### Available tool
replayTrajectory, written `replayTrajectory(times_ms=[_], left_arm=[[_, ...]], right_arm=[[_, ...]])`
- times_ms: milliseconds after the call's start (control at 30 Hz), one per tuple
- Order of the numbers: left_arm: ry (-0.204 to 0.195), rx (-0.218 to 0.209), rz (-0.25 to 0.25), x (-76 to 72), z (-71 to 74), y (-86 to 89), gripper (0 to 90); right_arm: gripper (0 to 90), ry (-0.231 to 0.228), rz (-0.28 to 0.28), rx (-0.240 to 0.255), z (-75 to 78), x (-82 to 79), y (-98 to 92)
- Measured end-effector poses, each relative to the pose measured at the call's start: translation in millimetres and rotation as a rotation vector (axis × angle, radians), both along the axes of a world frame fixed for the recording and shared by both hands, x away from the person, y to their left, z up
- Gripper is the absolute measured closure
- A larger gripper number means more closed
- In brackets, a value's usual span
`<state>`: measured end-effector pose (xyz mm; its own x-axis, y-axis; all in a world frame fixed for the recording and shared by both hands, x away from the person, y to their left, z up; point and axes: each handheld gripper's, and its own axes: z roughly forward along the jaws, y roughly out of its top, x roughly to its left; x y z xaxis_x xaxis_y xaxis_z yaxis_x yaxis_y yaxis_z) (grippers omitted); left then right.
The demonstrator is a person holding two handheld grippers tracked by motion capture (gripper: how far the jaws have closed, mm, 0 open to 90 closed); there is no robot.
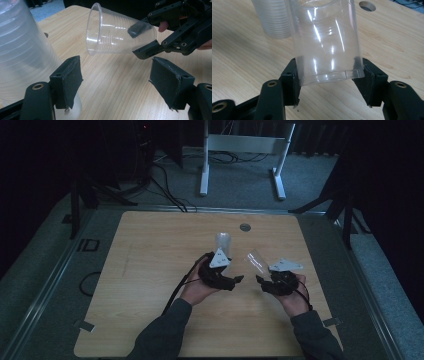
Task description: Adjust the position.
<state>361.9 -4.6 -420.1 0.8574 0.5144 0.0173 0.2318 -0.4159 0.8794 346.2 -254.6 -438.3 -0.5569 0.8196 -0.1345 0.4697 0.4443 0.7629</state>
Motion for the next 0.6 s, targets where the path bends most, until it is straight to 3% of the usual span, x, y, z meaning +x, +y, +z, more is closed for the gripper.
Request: replayTrajectory(times_ms=[600], left_arm=[[0.021,-0.037,0.009,0.0,0.5,-4.6,25.2]], right_arm=[[42.4,-0.109,-0.059,0.048,-6.0,-7.7,3.5]])
